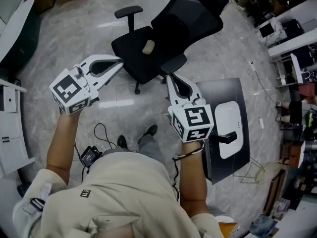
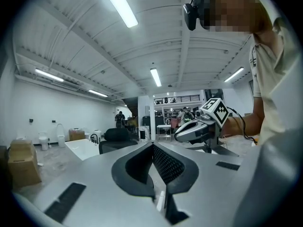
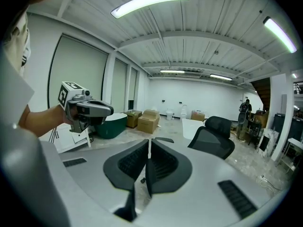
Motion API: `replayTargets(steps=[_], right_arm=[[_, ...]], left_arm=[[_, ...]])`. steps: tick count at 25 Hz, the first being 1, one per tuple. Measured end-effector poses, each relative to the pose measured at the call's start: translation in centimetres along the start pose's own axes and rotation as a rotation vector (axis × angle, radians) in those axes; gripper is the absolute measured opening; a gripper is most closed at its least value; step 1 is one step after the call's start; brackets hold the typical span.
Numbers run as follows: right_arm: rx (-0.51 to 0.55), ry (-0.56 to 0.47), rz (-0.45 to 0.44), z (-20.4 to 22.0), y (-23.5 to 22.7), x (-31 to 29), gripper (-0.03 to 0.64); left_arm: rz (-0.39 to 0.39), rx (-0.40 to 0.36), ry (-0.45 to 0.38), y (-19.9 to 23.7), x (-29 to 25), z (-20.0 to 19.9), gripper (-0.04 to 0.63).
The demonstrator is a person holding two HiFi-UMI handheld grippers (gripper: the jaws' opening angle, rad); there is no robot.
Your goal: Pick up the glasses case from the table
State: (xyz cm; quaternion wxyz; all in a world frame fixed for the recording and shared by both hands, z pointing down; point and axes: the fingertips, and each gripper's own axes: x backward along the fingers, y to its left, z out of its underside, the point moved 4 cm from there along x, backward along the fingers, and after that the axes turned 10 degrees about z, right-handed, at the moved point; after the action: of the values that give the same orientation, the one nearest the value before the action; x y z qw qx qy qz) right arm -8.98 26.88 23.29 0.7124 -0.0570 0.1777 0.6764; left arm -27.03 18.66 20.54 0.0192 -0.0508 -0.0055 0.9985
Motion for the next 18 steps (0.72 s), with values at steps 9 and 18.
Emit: replayTargets(steps=[9,18], right_arm=[[0.003,-0.044,-0.145,-1.6,-0.7,-6.1,0.029],[0.004,-0.039,-0.242,-2.0,-3.8,-10.4,0.029]], left_arm=[[-0.134,-0.004,0.048,3.1,0.9,0.0,0.015],[-0.220,0.026,0.077,5.4,-1.9,-0.6,0.015]])
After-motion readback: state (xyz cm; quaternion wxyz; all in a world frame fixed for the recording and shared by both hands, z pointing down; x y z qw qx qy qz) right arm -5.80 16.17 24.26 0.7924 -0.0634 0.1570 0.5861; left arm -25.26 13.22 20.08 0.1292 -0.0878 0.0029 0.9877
